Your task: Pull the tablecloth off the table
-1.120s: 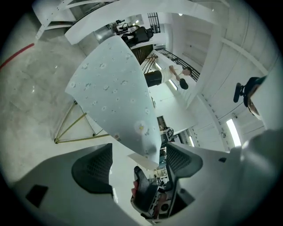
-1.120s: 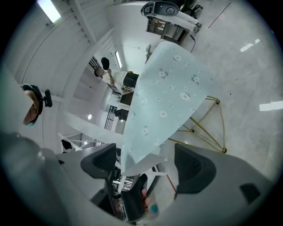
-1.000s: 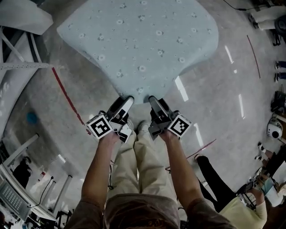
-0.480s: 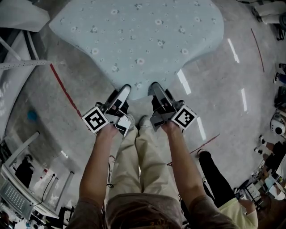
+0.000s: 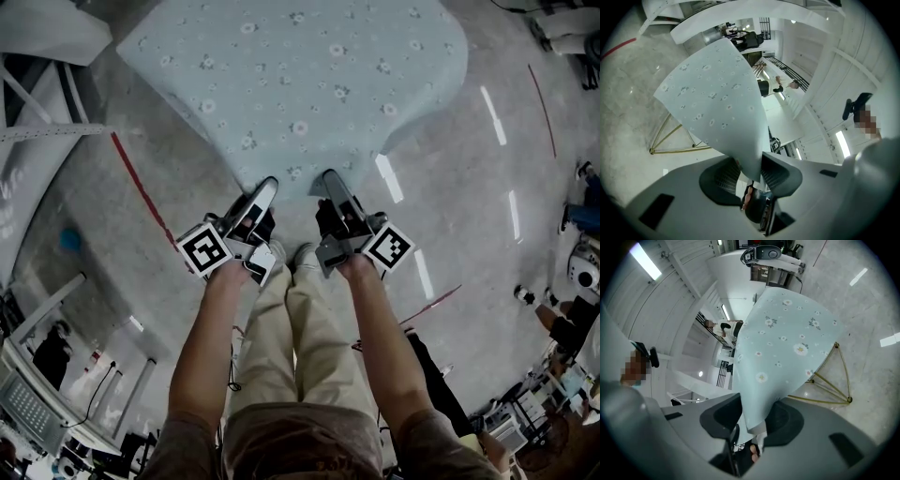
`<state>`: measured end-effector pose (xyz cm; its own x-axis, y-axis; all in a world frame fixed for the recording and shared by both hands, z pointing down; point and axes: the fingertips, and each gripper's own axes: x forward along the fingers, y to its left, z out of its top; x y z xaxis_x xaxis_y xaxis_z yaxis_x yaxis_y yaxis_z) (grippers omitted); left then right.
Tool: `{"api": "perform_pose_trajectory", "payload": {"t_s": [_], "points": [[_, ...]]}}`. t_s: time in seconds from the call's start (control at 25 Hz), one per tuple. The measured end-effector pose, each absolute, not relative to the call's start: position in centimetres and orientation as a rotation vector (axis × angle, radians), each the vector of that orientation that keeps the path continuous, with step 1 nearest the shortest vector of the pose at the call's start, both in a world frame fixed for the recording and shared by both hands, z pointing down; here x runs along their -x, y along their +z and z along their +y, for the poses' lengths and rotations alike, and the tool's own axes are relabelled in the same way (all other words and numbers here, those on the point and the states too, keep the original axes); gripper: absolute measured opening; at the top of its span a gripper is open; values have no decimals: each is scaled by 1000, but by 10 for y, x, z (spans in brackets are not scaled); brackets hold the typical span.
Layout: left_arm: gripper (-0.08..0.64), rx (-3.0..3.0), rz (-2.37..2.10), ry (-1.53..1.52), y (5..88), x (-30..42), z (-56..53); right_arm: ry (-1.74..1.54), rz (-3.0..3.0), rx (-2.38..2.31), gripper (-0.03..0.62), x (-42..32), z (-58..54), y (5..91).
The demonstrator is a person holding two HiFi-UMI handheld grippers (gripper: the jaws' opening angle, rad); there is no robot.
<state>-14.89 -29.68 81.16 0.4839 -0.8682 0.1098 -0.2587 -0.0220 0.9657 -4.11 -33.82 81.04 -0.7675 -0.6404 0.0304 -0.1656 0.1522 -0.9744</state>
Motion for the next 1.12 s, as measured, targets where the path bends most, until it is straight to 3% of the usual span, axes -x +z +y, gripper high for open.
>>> {"api": "perform_pose_trajectory", "payload": {"t_s": [0.28, 1.12], "points": [[29, -1637, -1073, -519, 799, 147, -289, -1625, 2122, 792, 11, 41, -329, 787], [20, -1820, -1139, -489, 644, 149, -305, -1494, 2247, 883, 11, 46, -339, 653]]}}
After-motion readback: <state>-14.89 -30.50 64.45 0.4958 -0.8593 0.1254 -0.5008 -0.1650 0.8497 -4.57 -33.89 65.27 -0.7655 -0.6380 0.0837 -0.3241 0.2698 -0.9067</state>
